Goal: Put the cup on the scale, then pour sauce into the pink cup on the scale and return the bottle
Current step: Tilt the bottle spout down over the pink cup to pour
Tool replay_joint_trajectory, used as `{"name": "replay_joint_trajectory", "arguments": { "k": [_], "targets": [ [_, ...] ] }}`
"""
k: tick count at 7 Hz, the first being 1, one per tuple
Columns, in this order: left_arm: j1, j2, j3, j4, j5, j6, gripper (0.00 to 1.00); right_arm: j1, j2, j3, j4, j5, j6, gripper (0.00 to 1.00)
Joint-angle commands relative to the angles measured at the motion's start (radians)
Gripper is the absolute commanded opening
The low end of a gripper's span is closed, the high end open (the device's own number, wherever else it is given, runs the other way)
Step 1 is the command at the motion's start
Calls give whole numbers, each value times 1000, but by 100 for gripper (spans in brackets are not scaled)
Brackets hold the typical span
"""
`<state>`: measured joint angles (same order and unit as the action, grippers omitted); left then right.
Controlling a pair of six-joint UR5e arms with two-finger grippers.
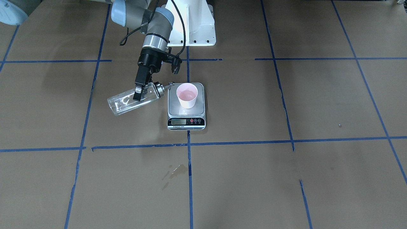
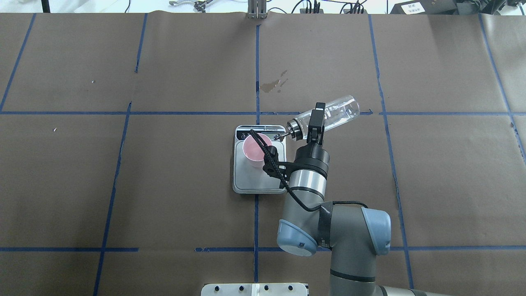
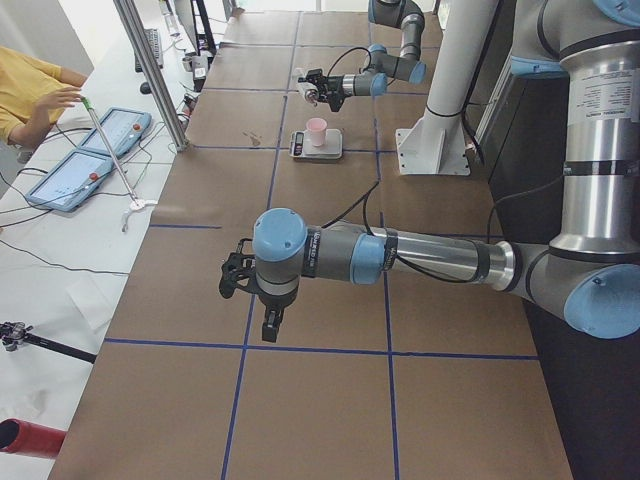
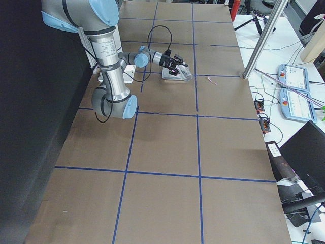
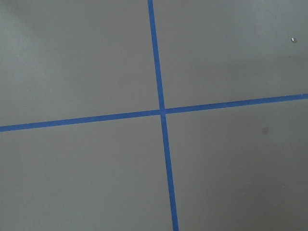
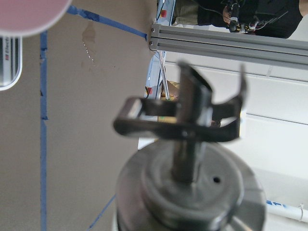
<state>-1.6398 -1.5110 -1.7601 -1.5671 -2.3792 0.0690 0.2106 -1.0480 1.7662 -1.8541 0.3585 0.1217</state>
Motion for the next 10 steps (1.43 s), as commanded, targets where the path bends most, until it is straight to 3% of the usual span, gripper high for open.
{"name": "replay_joint_trajectory", "arguments": {
  "k": [1,3,10],
  "targets": [
    [0,0,1,-1,0,0,100,-10,-4,-2,-1,-39,-56,0],
    [0,0,1,-1,0,0,100,-10,-1,-2,-1,-87,-143,0],
    [0,2,2,1,0,0,100,-8,0,-4,1,-87,-143,0]
  ]
}}
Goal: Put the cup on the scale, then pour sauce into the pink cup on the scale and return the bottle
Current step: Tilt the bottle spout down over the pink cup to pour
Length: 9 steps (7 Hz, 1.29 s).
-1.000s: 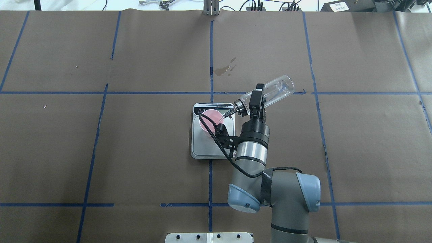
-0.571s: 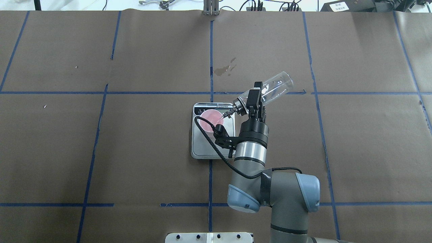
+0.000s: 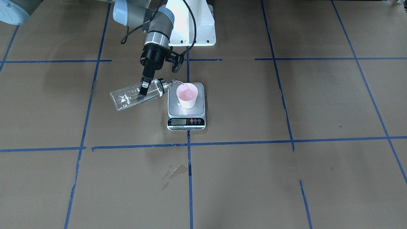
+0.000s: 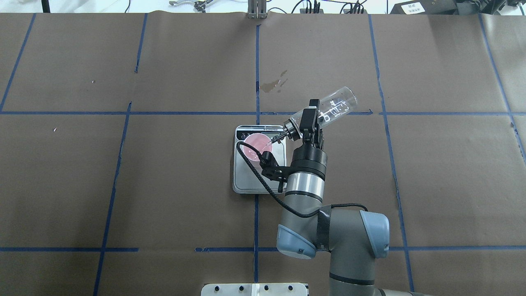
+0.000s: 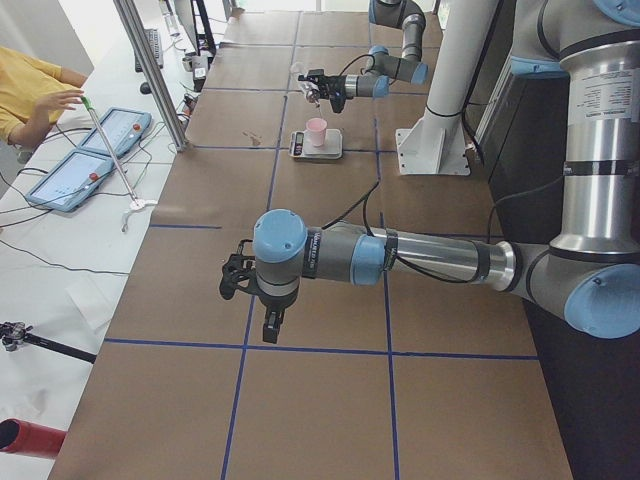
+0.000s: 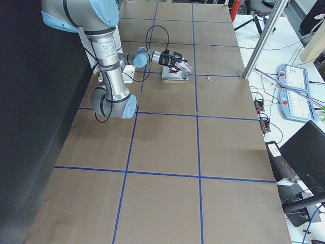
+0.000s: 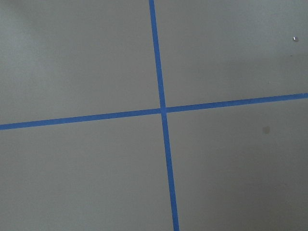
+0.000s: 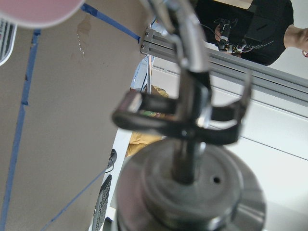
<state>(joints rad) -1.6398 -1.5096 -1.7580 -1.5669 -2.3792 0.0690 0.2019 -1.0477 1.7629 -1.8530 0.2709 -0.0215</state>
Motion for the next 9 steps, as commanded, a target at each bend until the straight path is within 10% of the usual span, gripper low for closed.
{"name": "replay_joint_trajectory", "arguments": {
  "k": [1,9],
  "targets": [
    [-2,0,-1,1,0,0,100,1,0,1,0,1,0,0],
    [-2,0,-1,1,0,0,100,4,2,12,15,8,20,0]
  ]
}}
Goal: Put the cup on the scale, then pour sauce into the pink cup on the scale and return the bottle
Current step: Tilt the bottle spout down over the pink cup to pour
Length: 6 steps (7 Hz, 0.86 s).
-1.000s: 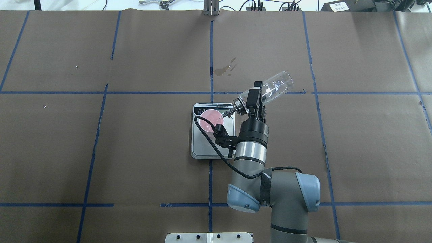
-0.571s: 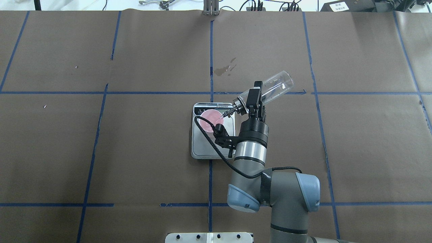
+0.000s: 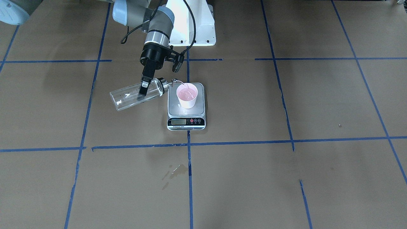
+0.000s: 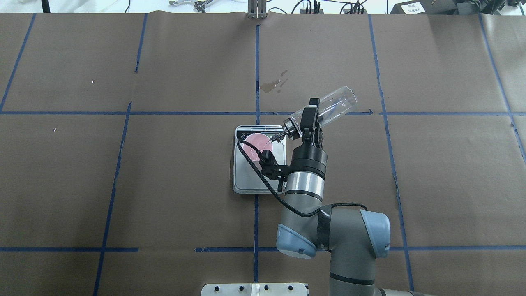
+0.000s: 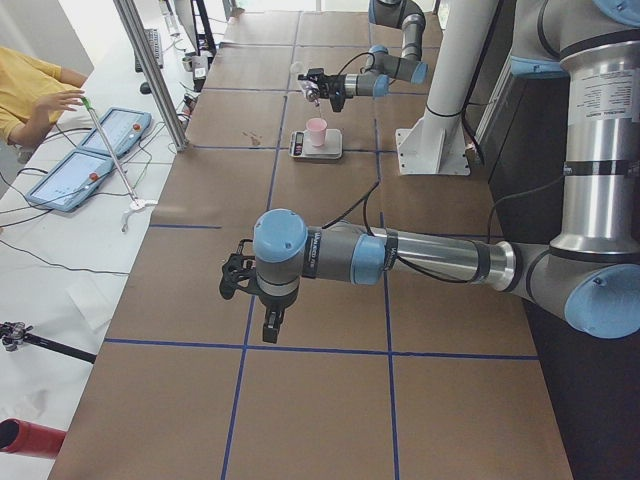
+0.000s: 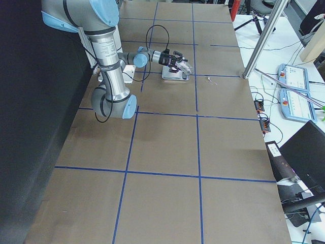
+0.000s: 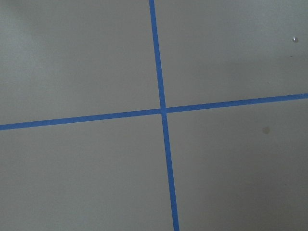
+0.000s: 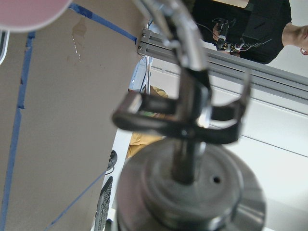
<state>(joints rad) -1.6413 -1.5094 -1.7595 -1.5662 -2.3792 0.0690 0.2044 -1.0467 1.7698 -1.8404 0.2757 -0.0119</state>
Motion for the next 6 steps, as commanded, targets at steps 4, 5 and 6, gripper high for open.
{"name": "replay_joint_trajectory", "arguments": {
  "k": [4,5,6],
  "targets": [
    [2,0,0,0,0,0,100,13,-15,7,303,118,92,0],
    [0,0,0,0,0,0,100,20,-15,13,311,175,242,0],
    [1,0,-2,0,0,0,100,41,-22,76,314,300,409,0]
  ]
}}
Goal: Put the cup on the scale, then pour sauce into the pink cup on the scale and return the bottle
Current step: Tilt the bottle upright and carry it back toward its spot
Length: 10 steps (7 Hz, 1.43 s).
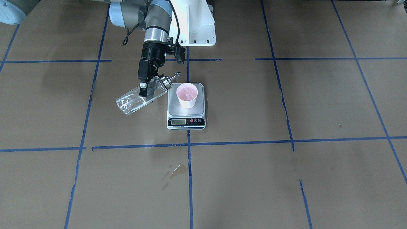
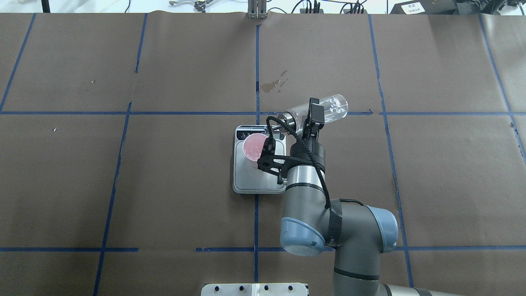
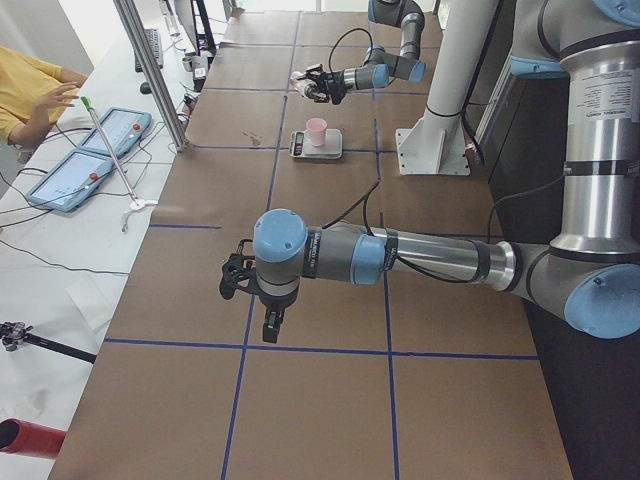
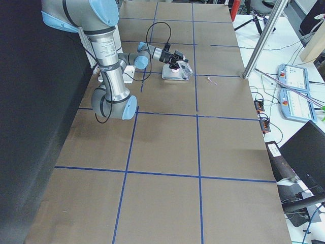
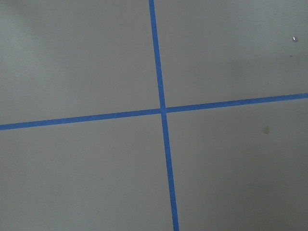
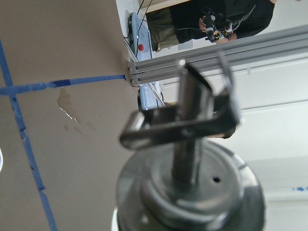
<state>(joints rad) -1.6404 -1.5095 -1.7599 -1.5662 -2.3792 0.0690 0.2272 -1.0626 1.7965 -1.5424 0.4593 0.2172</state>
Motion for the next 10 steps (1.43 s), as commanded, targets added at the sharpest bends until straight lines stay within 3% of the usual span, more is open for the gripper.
{"name": "replay_joint_trajectory", "arguments": {
  "k": [1,3,4,7,10],
  "targets": [
    [1,0,-1,0,0,0,100,44,-43,122,27,254,367,0],
    [1,-2,-1,0,0,2,100,87,-104,180,50,362,464,0],
    [-1,-2,-3,0,0,2,100,134,-152,194,168,504,544,0],
    [1,-2,0,-3,0,6,100,207,-426,188,602,674,701,0],
    [1,-2,0,-3,0,8,100,215,-558,185,671,685,869,0]
  ]
}}
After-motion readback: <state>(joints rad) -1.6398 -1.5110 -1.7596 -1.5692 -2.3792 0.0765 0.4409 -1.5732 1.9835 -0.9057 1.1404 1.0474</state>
